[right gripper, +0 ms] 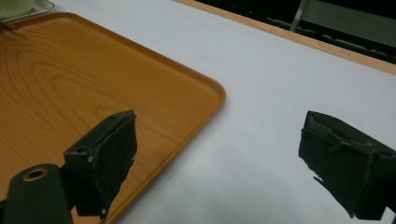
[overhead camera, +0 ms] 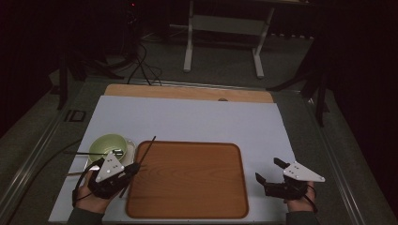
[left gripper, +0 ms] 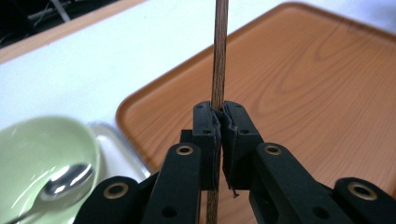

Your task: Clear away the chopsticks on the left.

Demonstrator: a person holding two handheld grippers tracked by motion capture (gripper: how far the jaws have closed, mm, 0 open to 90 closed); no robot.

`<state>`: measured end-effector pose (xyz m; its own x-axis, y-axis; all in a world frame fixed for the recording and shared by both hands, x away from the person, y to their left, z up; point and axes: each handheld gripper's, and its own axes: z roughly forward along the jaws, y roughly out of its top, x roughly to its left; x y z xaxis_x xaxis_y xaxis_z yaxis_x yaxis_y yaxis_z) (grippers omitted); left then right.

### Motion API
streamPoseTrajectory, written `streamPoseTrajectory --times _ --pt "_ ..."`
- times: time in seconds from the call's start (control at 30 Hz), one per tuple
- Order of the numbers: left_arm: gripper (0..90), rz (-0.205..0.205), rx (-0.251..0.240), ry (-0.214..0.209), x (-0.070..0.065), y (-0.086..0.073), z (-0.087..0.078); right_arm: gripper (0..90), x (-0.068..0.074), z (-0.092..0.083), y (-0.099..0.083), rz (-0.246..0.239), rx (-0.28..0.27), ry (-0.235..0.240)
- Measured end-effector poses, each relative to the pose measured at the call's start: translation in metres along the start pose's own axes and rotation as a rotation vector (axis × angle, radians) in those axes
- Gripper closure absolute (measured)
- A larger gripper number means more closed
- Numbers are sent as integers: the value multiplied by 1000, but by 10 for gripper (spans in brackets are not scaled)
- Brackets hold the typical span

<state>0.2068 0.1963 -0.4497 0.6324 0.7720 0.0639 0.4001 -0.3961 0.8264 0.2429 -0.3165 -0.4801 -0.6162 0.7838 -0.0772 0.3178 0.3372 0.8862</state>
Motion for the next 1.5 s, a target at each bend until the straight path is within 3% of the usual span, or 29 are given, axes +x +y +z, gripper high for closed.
streamPoseTrajectory --times 0.3,0.53,0.67,0.83,1.1,1.5 --pt "851 -19 -44 -30 -14 15 11 108 0 0 0 0 1 -1" --pt "851 -33 -47 -53 -23 21 23 108 0 0 0 0 1 0" --pt "851 -56 -27 -68 -26 19 32 108 0 -1 0 -1 1 -1" --pt "850 -113 -4 -78 -22 6 40 108 0 0 0 -2 1 0" --pt "850 -190 38 -46 -13 -11 50 109 1 0 0 -5 4 2" --pt "837 -255 159 30 -7 -29 65 109 1 0 0 -2 0 2"
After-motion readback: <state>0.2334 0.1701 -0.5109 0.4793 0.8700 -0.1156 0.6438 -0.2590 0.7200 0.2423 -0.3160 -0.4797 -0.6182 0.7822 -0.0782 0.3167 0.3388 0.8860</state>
